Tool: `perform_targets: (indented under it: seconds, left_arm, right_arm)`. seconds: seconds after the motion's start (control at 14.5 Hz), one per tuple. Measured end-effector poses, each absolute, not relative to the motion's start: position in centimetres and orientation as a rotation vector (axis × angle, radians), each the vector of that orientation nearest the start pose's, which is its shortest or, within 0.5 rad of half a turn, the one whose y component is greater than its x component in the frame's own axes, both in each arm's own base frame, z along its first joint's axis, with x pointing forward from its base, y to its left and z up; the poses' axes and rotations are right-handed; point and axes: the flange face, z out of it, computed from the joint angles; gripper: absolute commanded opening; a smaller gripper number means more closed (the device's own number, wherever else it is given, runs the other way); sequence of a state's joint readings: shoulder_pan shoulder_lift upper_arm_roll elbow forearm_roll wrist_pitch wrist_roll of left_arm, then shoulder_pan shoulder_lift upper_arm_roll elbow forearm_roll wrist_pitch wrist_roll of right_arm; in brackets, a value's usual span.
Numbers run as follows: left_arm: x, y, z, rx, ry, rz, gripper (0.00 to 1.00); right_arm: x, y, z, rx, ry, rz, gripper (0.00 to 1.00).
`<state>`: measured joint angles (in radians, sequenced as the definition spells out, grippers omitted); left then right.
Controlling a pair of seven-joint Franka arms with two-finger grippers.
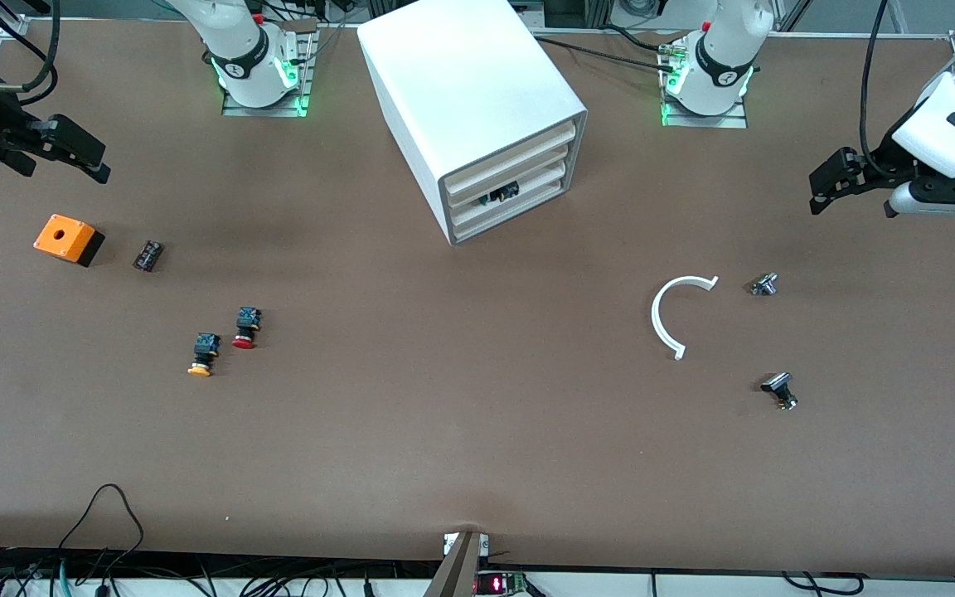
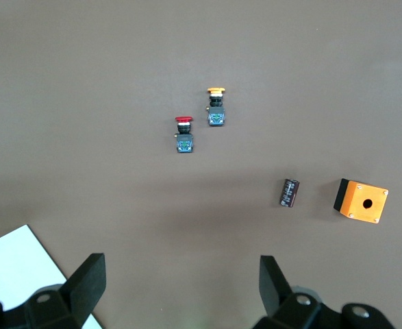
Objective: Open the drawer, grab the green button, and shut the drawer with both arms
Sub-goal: 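Move the left gripper to the drawer handle while the right gripper approaches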
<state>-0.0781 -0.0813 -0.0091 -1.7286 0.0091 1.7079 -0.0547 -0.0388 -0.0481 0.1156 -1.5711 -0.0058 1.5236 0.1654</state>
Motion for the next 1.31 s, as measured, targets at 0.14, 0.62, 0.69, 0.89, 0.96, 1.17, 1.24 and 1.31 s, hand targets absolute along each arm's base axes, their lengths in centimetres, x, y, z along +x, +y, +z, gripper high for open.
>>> perform_targets:
  seconds: [0.14, 0.62, 0.69, 0.89, 0.96, 1.17, 1.24, 1.31]
  left_arm:
    - [53.8, -4.6, 60.6, -3.134, 0.052, -0.096, 1.00]
    - [53.8, -4.7, 60.6, -3.126, 0.059, -0.096, 1.00]
    - [53.8, -4.8, 60.5, -3.126, 0.062, -0.093, 1.00]
    - [53.3, -6.2, 58.8, -3.131, 0.103, 0.019, 1.00]
    - [53.1, -7.4, 57.8, -3.150, 0.130, 0.081, 1.00]
    - [53.7, -10.9, 53.6, -3.241, 0.249, 0.249, 1.00]
    - [54.1, -11.8, 52.0, -3.287, 0.293, 0.310, 1.00]
    - [54.5, -12.7, 50.4, -3.338, 0.343, 0.372, 1.00]
  right_arm:
    - [53.3, 4.2, 64.6, -3.150, 0.139, -0.003, 0.99]
    - [54.0, 4.8, 61.7, -3.154, 0.114, 0.102, 0.99]
    - [54.5, 4.8, 60.2, -3.154, 0.112, 0.147, 0.99]
    - [56.3, 4.9, 55.8, -3.144, 0.107, 0.252, 0.99]
    - [57.0, 5.0, 54.4, -3.138, 0.106, 0.270, 0.99]
    - [59.2, 5.4, 50.4, -3.101, 0.109, 0.286, 0.99]
    - [60.0, 5.7, 49.0, -3.093, 0.109, 0.285, 0.99]
    - [60.6, 6.1, 47.6, -3.089, 0.120, 0.287, 0.99]
